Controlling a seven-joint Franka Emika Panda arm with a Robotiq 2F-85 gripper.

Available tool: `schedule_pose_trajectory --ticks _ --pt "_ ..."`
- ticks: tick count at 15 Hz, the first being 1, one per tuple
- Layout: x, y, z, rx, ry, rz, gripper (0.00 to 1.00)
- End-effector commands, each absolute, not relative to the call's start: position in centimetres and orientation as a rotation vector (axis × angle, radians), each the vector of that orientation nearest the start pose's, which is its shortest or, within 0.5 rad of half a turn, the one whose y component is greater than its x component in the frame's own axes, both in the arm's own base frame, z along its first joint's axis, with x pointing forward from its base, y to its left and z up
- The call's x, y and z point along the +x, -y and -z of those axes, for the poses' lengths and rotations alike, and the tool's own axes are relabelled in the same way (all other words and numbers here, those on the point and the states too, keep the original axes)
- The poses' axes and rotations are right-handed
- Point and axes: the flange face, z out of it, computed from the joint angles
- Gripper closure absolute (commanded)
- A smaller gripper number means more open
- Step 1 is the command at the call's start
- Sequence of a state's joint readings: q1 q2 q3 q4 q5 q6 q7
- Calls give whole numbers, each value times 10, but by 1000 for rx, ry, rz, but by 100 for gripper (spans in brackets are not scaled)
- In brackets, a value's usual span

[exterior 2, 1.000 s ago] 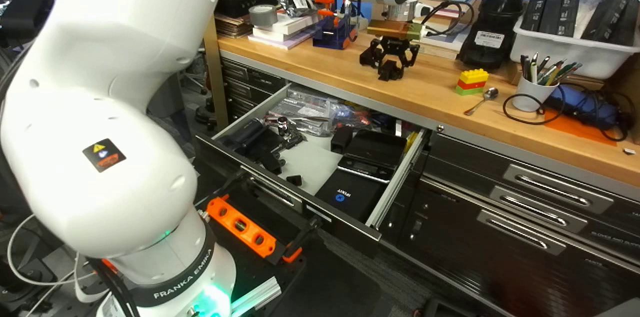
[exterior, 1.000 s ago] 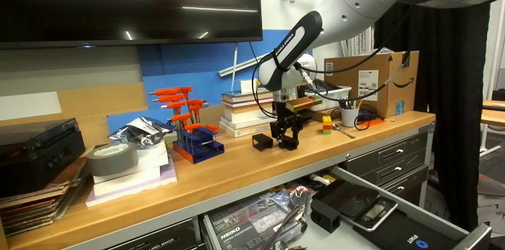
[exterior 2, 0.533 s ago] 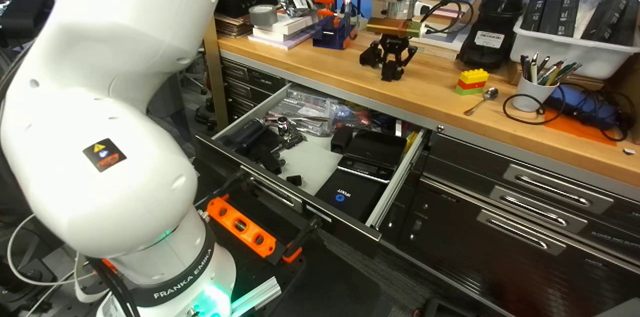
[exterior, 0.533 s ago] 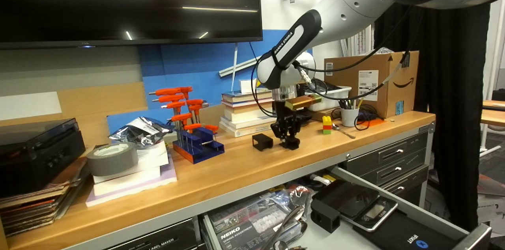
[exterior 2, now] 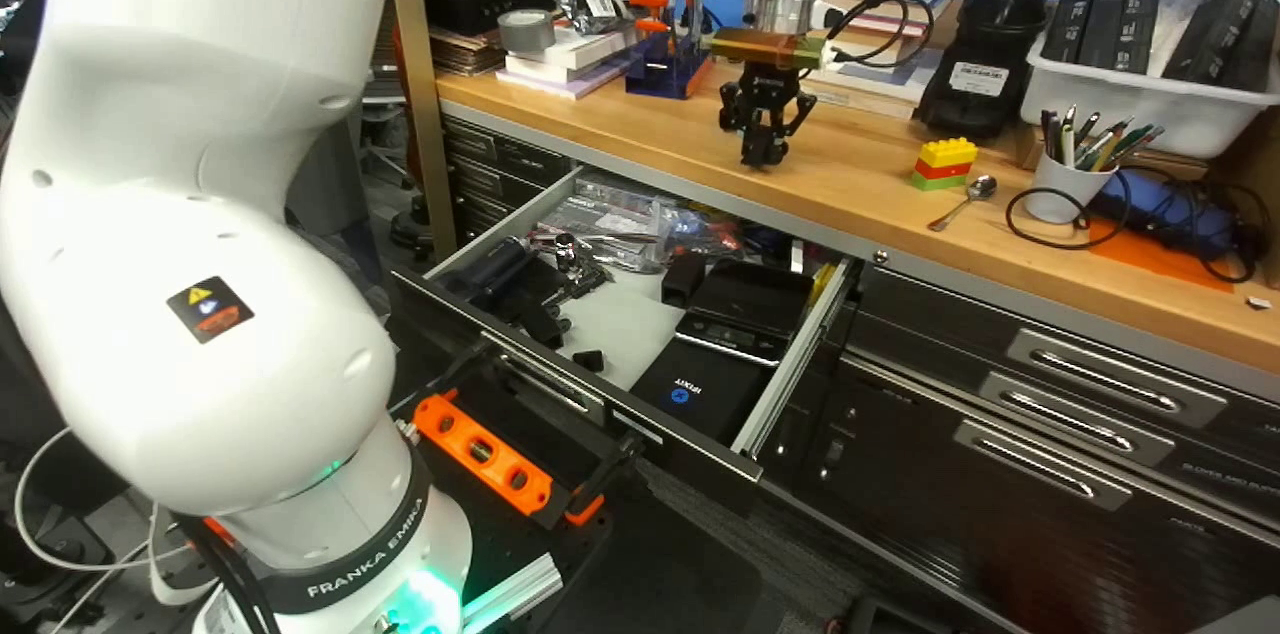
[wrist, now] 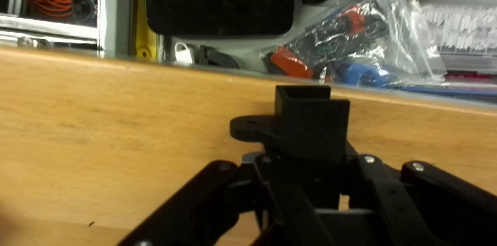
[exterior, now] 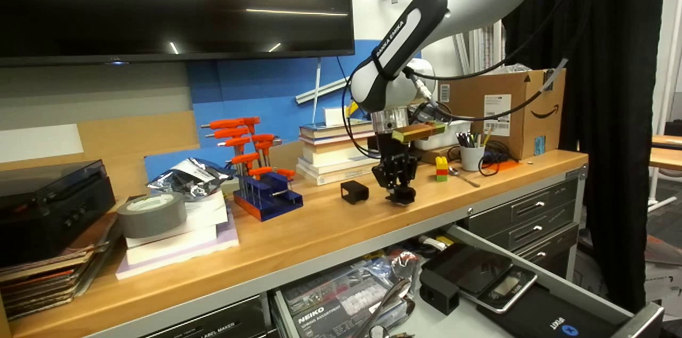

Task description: Put the black objects inside the drawer then close the drawer.

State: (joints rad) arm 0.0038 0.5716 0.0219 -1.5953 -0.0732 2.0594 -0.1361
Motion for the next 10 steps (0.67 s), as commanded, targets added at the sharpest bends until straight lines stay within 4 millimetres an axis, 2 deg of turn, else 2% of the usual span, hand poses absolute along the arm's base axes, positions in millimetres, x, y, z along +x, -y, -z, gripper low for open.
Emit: schedule_pose_trajectory --ticks 1,6,10 --pt "622 -14 -322 -3154 224 -192 80" --pt "554 -15 -331 -3122 101 -193 80" --pt "504 -16 -321 -3101 56 -124 80"
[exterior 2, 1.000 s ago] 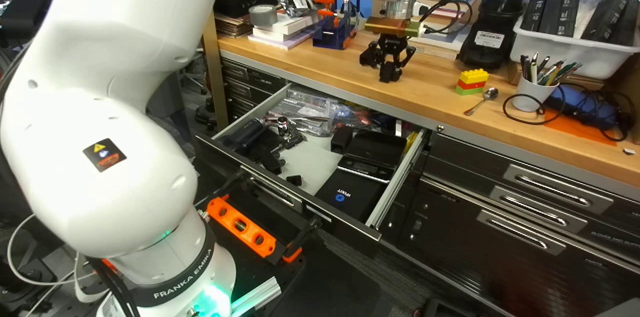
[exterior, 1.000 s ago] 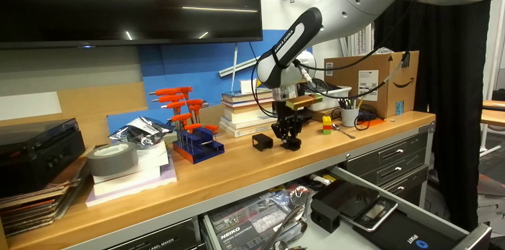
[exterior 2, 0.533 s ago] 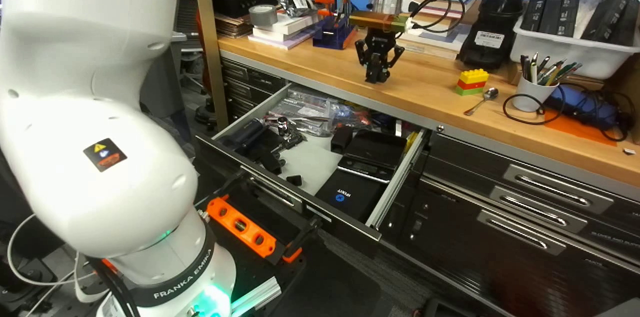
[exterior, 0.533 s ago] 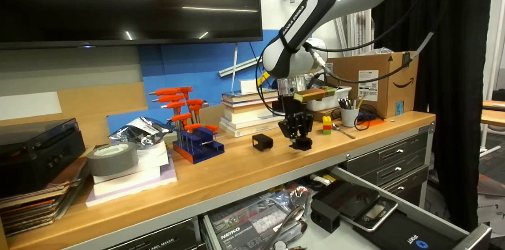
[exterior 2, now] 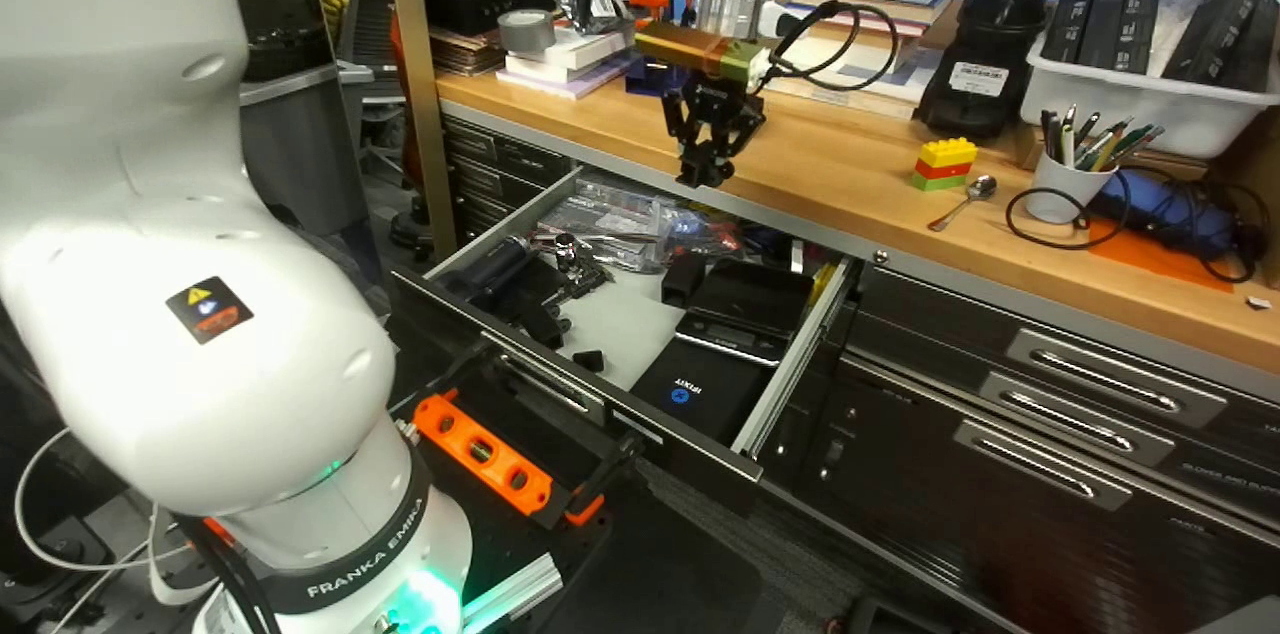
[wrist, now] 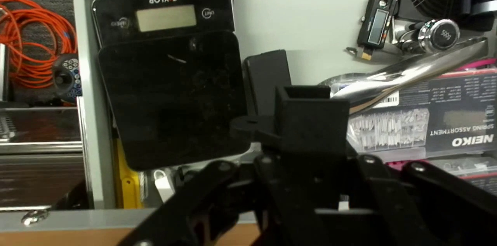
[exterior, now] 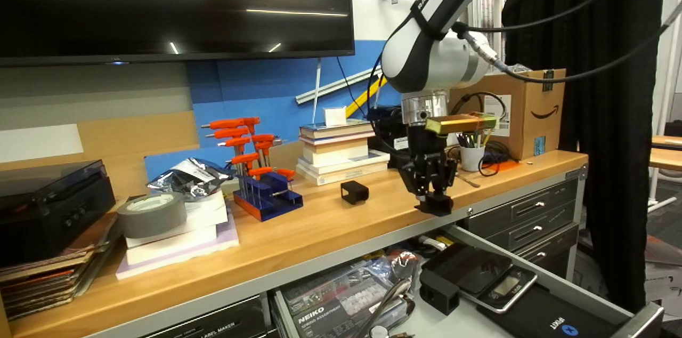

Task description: Put the black objects inside the drawer then close the drawer.

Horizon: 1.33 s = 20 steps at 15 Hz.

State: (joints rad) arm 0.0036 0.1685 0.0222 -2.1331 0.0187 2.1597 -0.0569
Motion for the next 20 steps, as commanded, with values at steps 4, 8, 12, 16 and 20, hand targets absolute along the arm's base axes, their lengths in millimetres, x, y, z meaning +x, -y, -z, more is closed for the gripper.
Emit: schedule_pose_trajectory --ticks 4,8,12,16,20 --pt "468 -11 -301 -3103 40 -33 80" --pt "448 -4 -269 -3085 20 -45 80" --pt "436 1 -244 -3057 -10 -70 80" --pt "431 11 -224 -3017 -15 -64 80" --pt "427 23 -203 -2967 -18 -93 80"
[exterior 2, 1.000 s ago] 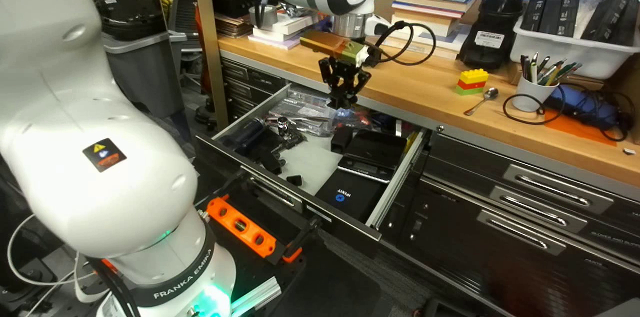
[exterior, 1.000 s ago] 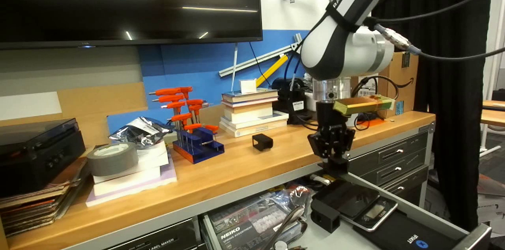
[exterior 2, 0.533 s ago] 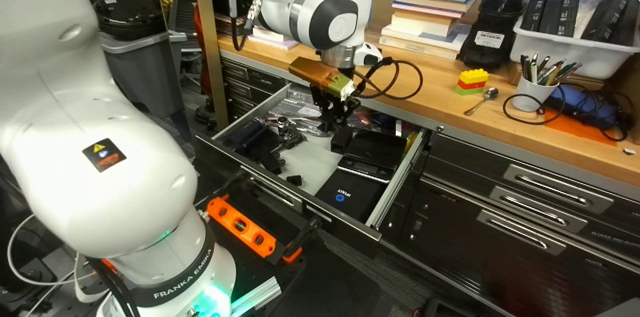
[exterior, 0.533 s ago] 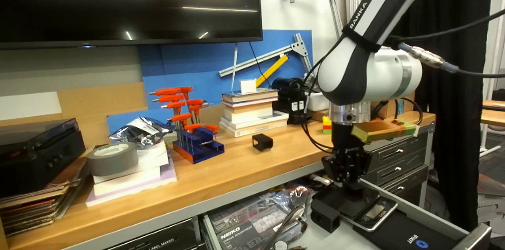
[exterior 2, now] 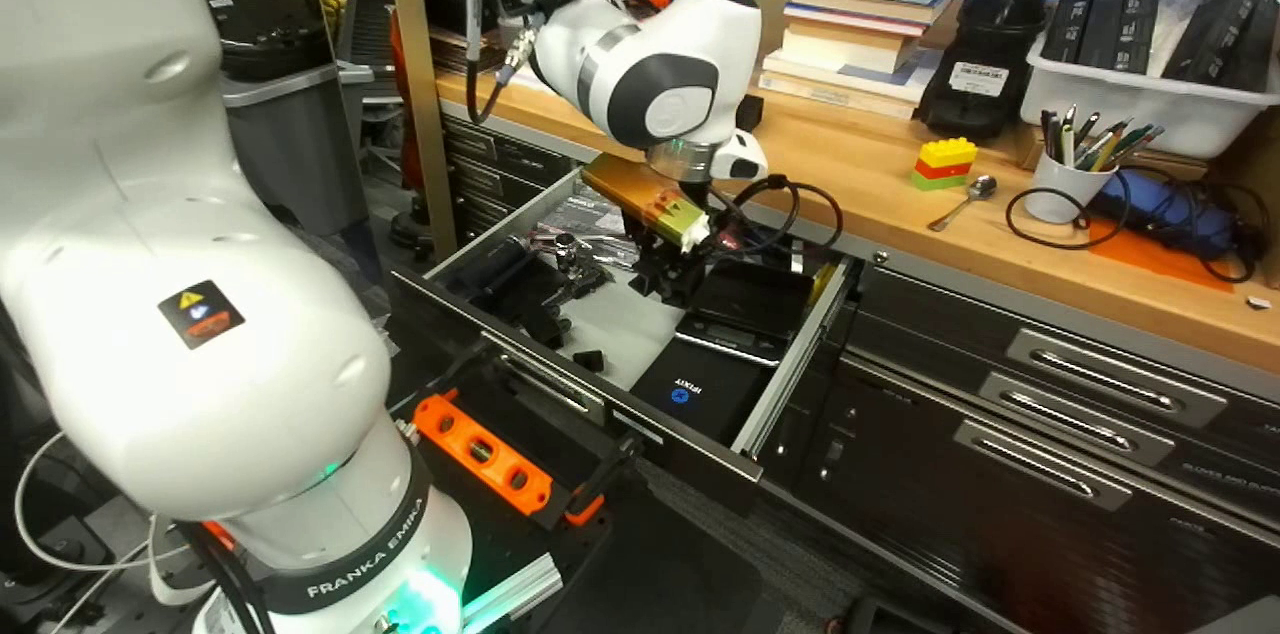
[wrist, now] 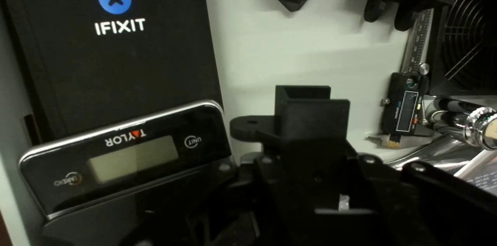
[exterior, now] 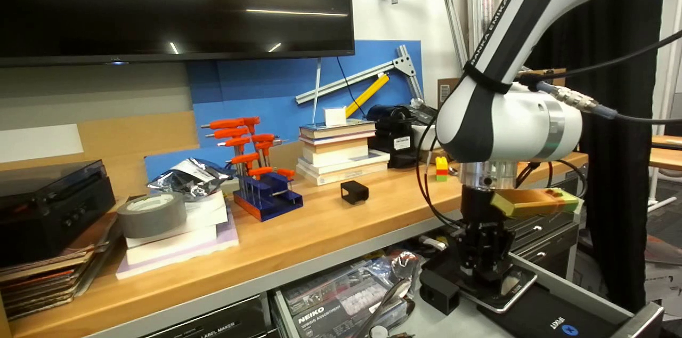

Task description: Put the black objects inside the drawer then close the drawer.

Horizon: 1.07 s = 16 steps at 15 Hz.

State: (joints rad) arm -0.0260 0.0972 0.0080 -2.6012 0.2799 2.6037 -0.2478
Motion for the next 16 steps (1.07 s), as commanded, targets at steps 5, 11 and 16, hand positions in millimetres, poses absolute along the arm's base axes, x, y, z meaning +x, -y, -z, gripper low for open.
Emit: schedule_pose_trajectory --ticks 5,11,16 --pt "421 35 -182 -2945 3 -137 80" --pt "414 42 -166 -2930 24 -174 80" --pt "412 43 -158 -2909 15 -197 45"
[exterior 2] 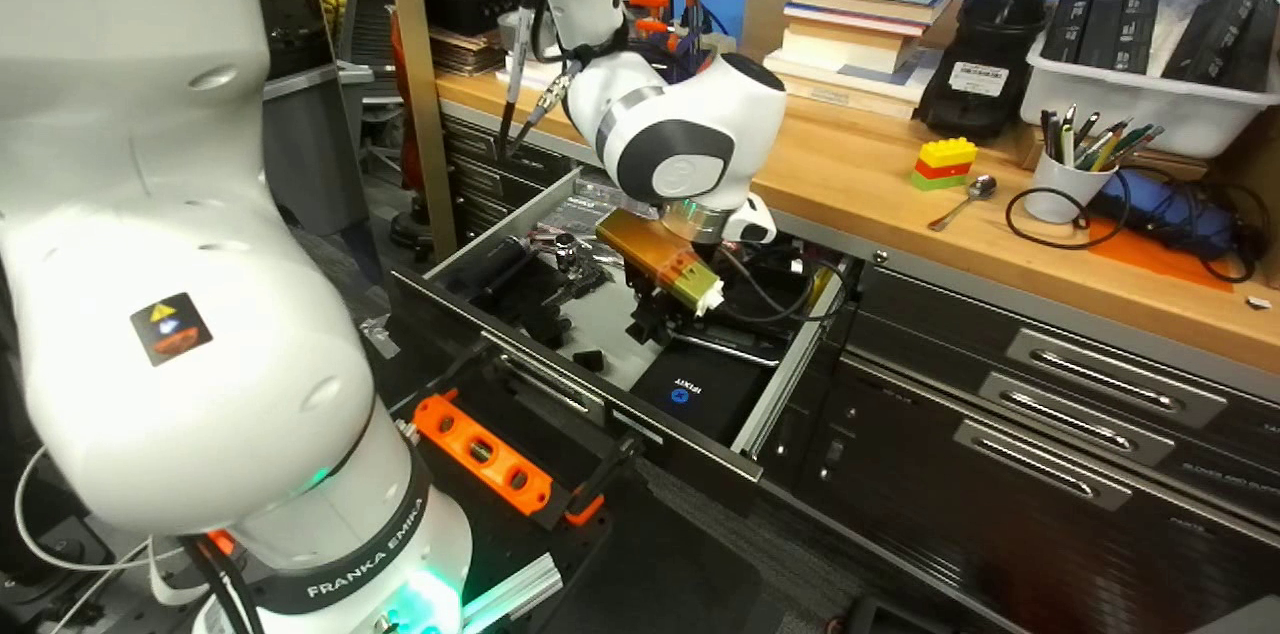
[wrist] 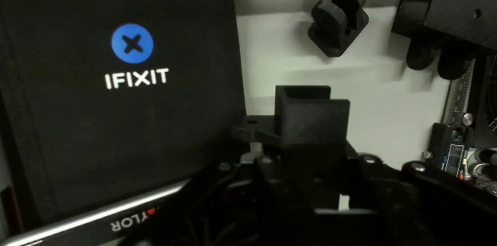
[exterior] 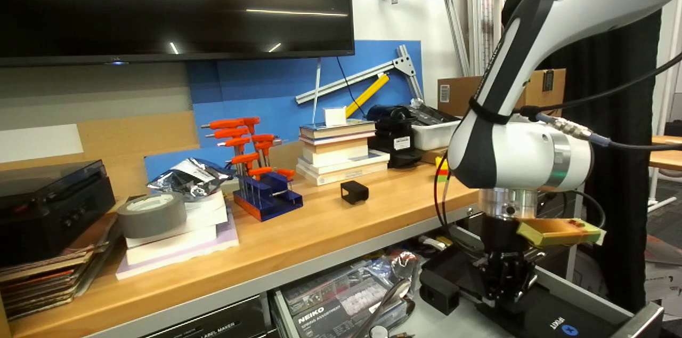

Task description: Put the black objects inside the drawer then close the drawer.

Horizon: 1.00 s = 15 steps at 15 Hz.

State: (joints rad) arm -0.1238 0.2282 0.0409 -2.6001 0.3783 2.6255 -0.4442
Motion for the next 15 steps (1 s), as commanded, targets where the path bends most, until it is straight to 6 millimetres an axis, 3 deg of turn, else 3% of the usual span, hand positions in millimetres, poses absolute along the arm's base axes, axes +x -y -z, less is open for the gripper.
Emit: schedule_pose_trajectory --ticks 1,6,11,15 --pt "412 43 -157 -2904 12 -200 39" --pt "414 41 -160 -2898 3 -202 3" --pt "430 38 -184 -2932 26 -155 0" --pt "469 34 -226 -2992 114 -77 0"
